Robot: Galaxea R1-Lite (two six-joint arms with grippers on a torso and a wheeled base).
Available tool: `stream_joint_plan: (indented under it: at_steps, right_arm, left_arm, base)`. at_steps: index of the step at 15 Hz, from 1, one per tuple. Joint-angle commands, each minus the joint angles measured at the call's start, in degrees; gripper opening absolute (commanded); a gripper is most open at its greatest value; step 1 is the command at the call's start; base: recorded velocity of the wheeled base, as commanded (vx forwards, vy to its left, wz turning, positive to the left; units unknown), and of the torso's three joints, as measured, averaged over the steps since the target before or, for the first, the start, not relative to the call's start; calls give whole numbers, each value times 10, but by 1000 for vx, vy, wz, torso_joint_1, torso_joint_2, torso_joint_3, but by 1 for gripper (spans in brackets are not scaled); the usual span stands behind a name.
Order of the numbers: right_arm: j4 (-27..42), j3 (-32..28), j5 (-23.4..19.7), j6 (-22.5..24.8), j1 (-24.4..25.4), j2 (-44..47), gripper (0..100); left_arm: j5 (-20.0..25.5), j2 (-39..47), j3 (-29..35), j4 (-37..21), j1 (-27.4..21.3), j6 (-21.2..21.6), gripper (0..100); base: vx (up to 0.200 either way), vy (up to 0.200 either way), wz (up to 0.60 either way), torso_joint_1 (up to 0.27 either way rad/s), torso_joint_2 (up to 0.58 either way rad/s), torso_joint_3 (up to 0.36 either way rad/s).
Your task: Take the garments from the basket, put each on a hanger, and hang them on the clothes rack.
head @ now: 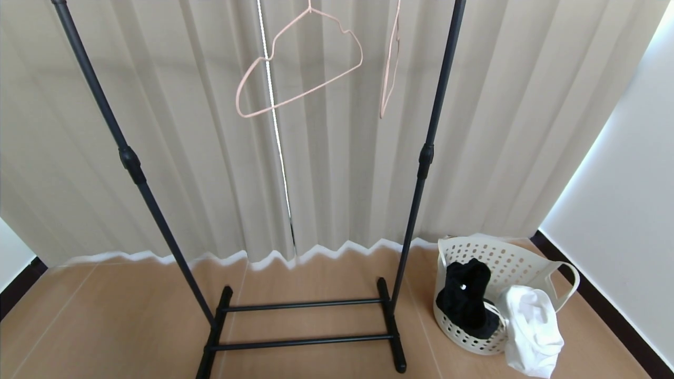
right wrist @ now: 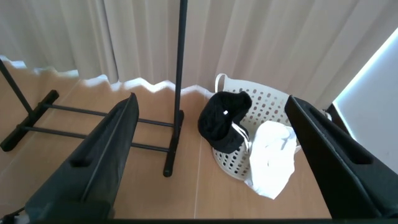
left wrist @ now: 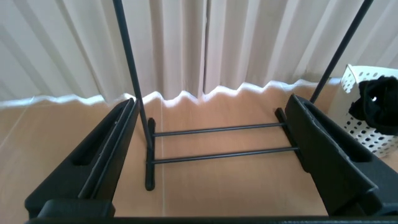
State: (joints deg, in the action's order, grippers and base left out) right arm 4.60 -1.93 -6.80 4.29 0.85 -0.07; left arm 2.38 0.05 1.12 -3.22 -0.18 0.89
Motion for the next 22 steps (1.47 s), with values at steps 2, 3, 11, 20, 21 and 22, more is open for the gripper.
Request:
stream_joint_plan:
  at_steps: [2, 3, 11, 20, 21, 22]
  right_arm:
    - [0, 0, -1, 0, 0, 1, 100]
    - [0, 0, -1, 0, 0, 1, 100]
    - [0, 0, -1, 0, 0, 1, 100]
    - [0, 0, -1, 0, 0, 1, 100]
    - [0, 0, -1, -1, 0, 1, 100]
    - [0, 0, -1, 0, 0, 1, 100]
  left_arm:
    - [0, 0, 0, 0, 1, 0, 100]
    - [0, 0, 0, 0, 0, 0, 100]
    - [1, 0, 0, 0, 0, 0, 100]
    - [2, 0, 1, -1, 0, 0, 100]
    - [2, 0, 1, -1, 0, 0, 100]
    - [2, 0, 1, -1, 0, 0, 100]
  base:
    - [0, 0, 0, -73, 449, 373]
    - [0, 0, 0, -46, 447, 393]
    - [0, 0, -225, -8, 199, 189]
    - [0, -44, -133, 1, 3, 1]
    - [0, -200, 0, 2, 2, 7]
    - [0, -200, 0, 7, 7, 2]
